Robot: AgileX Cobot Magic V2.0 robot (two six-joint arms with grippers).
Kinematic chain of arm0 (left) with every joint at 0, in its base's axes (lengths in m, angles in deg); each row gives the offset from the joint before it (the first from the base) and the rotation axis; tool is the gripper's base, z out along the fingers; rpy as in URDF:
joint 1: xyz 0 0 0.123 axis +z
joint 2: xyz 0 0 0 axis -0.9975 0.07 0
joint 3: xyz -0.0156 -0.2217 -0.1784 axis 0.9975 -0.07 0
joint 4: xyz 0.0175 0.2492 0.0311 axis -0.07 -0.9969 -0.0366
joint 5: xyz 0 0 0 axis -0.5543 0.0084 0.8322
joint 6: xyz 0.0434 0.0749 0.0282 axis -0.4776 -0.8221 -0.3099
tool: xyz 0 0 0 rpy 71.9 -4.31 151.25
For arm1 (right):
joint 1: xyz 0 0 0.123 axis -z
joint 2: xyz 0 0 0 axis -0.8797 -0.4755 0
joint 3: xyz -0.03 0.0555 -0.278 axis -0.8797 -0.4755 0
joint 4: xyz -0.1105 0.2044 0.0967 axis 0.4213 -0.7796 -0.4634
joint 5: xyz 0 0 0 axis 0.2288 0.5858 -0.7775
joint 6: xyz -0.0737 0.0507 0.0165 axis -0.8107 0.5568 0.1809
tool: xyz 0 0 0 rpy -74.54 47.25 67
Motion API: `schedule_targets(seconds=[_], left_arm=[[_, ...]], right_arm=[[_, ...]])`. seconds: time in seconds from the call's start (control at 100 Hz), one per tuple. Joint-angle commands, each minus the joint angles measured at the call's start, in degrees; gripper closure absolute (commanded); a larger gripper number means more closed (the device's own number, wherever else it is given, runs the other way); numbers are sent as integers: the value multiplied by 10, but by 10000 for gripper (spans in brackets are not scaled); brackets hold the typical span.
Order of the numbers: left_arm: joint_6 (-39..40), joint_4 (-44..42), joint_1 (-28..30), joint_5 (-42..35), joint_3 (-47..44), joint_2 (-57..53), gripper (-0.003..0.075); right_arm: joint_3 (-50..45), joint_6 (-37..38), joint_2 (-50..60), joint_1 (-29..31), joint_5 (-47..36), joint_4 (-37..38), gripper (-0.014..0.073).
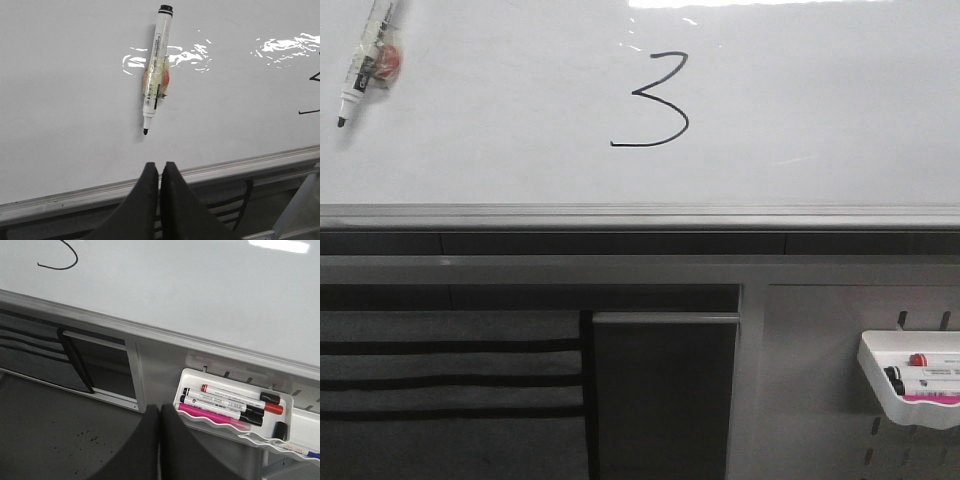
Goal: Write number 3 on whiteboard
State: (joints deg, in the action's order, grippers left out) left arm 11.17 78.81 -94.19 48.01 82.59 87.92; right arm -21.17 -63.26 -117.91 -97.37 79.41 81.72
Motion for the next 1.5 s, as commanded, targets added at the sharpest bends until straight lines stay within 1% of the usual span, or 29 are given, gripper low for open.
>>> schedule_targets(seconds=[0.0,0.13,0.23,0.29,0.35,0.48,0.58,0.72,0.95,1.12,1.49], left_arm=[[6,12,1,-43,16,-3,741],[6,12,-1,-45,10,-22,741],[6,8,18,-53,-15,-83,741],[6,-22,37,-67,-36,-125,741],[6,-38,61,-78,-70,-178,741],[6,-33,104,-99,-140,-270,741],[8,-33,111,-114,-194,-328,741],[70,-43,107,-159,-267,-379,741],[166,-155,66,-233,-339,-433,741],[167,-161,64,-217,-339,-432,741],[167,-161,64,-217,-339,-432,741]], right_arm=[[14,-6,1,4,-30,20,663],[14,-6,1,4,-30,20,663],[14,-6,1,4,-30,20,663],[14,-6,1,4,-30,20,663],[14,-6,1,4,-30,20,663],[14,-6,1,4,-30,20,663],[14,-6,1,4,-30,20,663],[14,-6,1,4,-30,20,663],[14,-6,1,4,-30,20,663],[14,-6,1,4,-30,21,663],[14,-6,1,4,-30,21,663]])
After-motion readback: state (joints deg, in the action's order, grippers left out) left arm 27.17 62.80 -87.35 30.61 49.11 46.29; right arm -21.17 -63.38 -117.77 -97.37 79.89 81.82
